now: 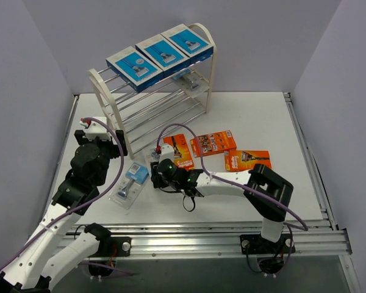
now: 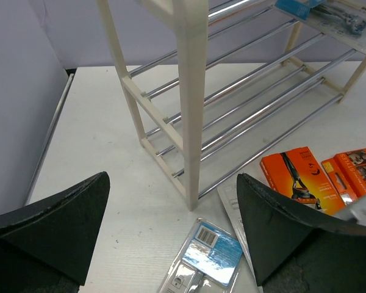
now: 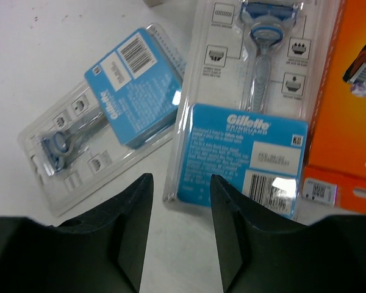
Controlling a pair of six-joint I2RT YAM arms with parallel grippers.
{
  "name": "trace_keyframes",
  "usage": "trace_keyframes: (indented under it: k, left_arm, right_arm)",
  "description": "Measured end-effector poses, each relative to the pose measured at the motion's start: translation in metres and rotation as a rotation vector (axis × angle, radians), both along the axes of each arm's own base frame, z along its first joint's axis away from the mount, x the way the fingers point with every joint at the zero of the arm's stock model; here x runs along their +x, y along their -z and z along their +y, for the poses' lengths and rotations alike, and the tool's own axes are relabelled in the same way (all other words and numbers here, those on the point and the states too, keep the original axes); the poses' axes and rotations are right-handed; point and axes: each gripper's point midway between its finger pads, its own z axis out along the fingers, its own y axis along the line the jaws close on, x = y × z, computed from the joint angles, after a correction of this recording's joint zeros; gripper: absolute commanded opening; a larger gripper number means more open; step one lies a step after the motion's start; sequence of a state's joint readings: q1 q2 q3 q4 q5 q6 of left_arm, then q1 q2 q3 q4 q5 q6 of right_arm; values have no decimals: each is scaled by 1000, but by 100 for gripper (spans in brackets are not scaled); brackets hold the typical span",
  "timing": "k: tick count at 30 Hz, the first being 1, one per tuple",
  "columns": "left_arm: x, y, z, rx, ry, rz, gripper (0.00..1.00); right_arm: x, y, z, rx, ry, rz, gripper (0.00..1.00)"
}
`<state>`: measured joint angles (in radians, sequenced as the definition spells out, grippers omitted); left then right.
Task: Place and organize the shaving razors onto the shelf
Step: Grab a shaving razor with the right arm
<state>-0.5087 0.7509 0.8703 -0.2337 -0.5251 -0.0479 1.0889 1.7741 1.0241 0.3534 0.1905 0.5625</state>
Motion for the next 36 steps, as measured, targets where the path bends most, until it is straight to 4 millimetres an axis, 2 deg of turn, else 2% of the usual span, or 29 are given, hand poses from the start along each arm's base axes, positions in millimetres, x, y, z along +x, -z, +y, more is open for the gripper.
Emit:
trace_keyframes:
  k: [3,7,14,18,21,24,27,30,31,34,36]
  left_arm:
    - [-3,-5,-3,-21,15,2,94]
    - [-12,-18,-4,-65,43,-30,94]
    - [-22,-31,-4,-101,72,-71,94]
    - [-22,-31,-9,-103,96,-66,94]
    - [-22,-31,-11,-108,109,-64,94]
    - [-21,-30,-12,-110,111,-62,94]
    - [-21,-30,-12,-109,111,-60,94]
    - [-20,-28,-13,-106,111,-55,94]
    - [-19,-28,-13,-106,112,-53,94]
    - [-18,-26,-14,-102,112,-47,94]
    - [-17,-25,-15,-100,111,-42,94]
  right_arm:
    - [20,10,6,-28,25,-9,41]
    - [50,13,11,-47,66,-36,41]
    - [88,15,-13,-61,133,-45,41]
    - [104,26,-15,-66,137,-37,37]
    - [106,36,-5,-46,100,-27,36]
    - [98,50,3,-53,67,-10,36]
    - [98,45,11,-21,53,-24,36]
    - [95,47,11,-15,47,-25,25]
    - [95,48,11,-12,47,-27,16]
    - [95,47,11,-1,48,-29,3]
    - [92,47,10,1,42,-29,0]
